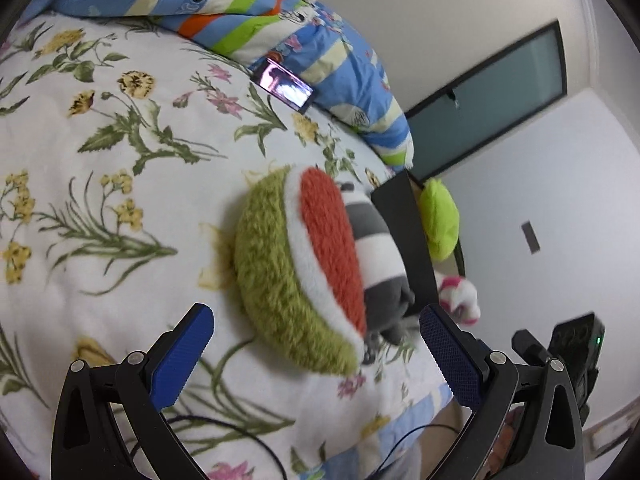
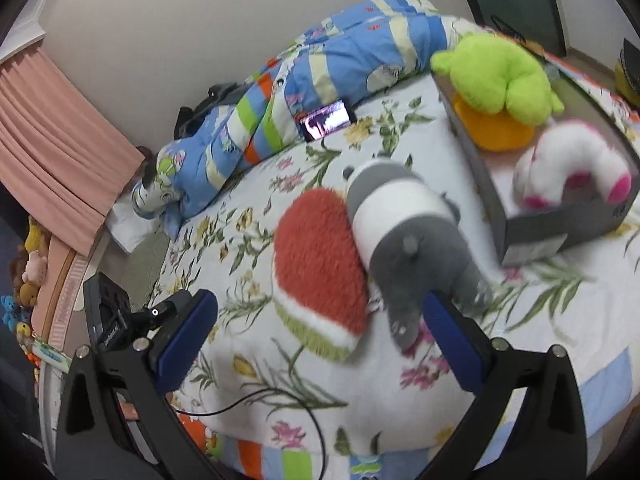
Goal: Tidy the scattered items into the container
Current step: 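Move the left tool to the gray-and-white panda plush, then grasp the gray-and-white panda plush with the left tool and lift it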
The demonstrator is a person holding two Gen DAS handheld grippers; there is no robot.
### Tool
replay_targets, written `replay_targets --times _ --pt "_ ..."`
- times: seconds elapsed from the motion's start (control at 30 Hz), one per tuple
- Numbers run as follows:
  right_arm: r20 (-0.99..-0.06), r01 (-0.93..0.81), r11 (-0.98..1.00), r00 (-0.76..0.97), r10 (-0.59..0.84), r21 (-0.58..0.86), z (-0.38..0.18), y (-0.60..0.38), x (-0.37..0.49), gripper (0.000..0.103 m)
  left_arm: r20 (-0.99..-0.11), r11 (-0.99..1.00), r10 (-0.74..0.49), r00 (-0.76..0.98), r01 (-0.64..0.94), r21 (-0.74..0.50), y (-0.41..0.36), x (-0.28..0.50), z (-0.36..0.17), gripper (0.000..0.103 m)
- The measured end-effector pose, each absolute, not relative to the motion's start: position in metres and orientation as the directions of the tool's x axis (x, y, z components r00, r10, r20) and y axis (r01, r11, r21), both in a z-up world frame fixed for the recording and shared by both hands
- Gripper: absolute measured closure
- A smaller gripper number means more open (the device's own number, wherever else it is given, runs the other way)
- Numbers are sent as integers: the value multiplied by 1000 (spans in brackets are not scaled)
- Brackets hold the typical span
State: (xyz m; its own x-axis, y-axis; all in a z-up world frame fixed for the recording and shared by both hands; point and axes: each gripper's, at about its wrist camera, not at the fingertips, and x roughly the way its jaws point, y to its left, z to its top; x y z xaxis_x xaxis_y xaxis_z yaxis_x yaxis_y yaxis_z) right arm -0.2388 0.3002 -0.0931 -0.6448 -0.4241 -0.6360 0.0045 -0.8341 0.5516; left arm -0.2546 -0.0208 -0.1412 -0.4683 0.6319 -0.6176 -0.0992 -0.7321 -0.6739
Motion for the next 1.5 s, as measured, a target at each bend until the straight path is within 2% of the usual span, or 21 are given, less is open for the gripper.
replay_targets --times 0.33,0.47,0.7,0.93,1.1,1.23,1.37,1.5 --pt "-665 32 -857 -616 -423 515 -111 284 -230 0 -635 -727 652 -415 -103 -679 -4 -245 -141 1" --pt "-674 63 -899 -640 -369 433 -116 284 -234 0 -646 -727 654 -393 -90 -681 9 -259 -135 1" --pt "-612 186 -948 -728 -310 259 -128 280 -243 0 -662 -713 678 -320 -64 -698 58 -301 -129 1" --pt "-604 213 -952 -737 -303 218 -149 294 -271 2 -598 -600 784 -167 43 -799 98 -361 -144 1" --pt "-621 203 -963 -735 -271 179 -163 303 -298 1 -647 -642 752 -123 82 -762 129 -391 -153 1" --pt "-632 199 -957 -719 -289 211 -175 309 -315 1 -658 -652 751 -58 90 -753 156 -411 -167 1" --pt "-634 196 -957 -718 -289 214 -187 312 -329 1 -736 -730 677 -24 108 -675 171 -427 -185 1" --pt "-650 166 -977 -730 -212 133 -194 304 -334 0 -833 -826 553 -15 124 -551 178 -437 -192 1"
